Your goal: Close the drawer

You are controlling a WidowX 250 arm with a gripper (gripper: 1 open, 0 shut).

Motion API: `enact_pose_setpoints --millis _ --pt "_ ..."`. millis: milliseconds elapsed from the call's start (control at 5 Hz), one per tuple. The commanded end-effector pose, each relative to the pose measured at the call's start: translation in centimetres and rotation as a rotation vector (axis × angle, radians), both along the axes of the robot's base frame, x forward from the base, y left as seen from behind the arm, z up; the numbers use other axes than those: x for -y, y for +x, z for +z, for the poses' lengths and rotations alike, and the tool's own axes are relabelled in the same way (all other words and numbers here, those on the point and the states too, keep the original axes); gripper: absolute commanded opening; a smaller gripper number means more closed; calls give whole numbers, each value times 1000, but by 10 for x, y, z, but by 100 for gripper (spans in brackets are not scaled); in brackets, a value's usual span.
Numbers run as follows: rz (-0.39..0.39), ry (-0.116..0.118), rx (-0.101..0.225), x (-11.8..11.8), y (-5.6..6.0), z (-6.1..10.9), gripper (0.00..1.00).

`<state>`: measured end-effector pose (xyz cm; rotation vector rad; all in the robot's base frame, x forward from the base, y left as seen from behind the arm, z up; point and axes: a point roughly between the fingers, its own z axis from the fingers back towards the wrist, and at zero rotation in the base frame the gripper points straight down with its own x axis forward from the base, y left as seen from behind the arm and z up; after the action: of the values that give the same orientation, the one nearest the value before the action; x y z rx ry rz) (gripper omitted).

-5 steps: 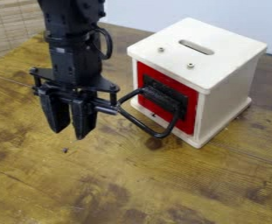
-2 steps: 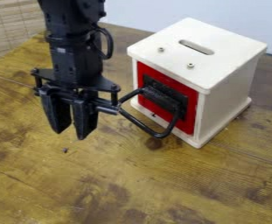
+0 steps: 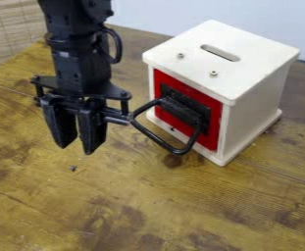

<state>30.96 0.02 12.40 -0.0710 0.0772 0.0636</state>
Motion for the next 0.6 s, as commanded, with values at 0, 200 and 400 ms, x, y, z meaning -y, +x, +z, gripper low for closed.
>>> enact_pose_setpoints --millis 0,200,400 --pt "15 7 75 -4 5 22 0" --pt "9 12 77 -2 5 24 0" --pt "2 16 79 1 4 25 0"
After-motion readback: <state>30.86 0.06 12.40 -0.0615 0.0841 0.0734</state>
